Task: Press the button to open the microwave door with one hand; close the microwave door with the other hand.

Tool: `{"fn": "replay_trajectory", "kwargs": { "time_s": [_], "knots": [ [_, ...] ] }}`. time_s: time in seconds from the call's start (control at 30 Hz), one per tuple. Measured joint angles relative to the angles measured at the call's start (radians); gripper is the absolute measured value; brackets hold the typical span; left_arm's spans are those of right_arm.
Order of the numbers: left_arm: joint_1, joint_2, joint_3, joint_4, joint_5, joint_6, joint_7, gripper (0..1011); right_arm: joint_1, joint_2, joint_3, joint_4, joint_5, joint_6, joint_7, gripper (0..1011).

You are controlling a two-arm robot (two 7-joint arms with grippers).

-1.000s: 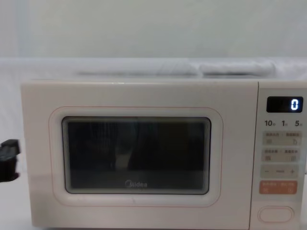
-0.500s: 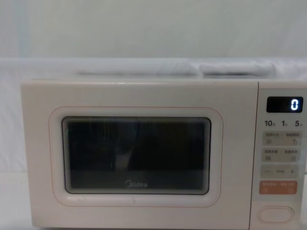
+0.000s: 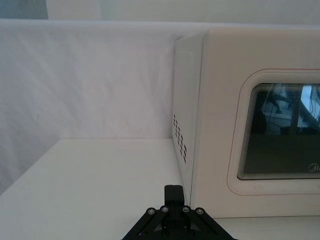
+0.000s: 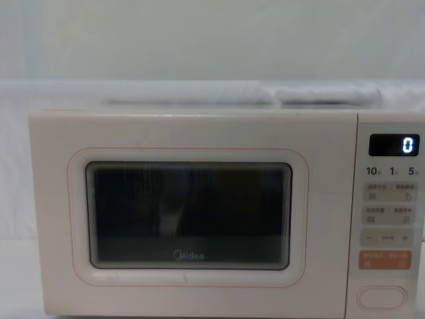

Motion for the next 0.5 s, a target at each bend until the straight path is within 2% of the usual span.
{"fn": "replay_trajectory", "kwargs": {
  "time_s": [0.33, 0.5],
  "knots": [
    [-0.01, -0.011, 0.002, 0.01, 0.048, 0.008, -0.012, 0, 0.0, 0.0, 0.0, 0.0, 0.0, 0.0, 0.0, 1002],
    [-0.009, -0.01, 0.002, 0.01, 0.046, 0.008, -0.012, 0, 0.0, 0.0, 0.0, 0.0, 0.0, 0.0, 0.0, 1002]
  ]
}}
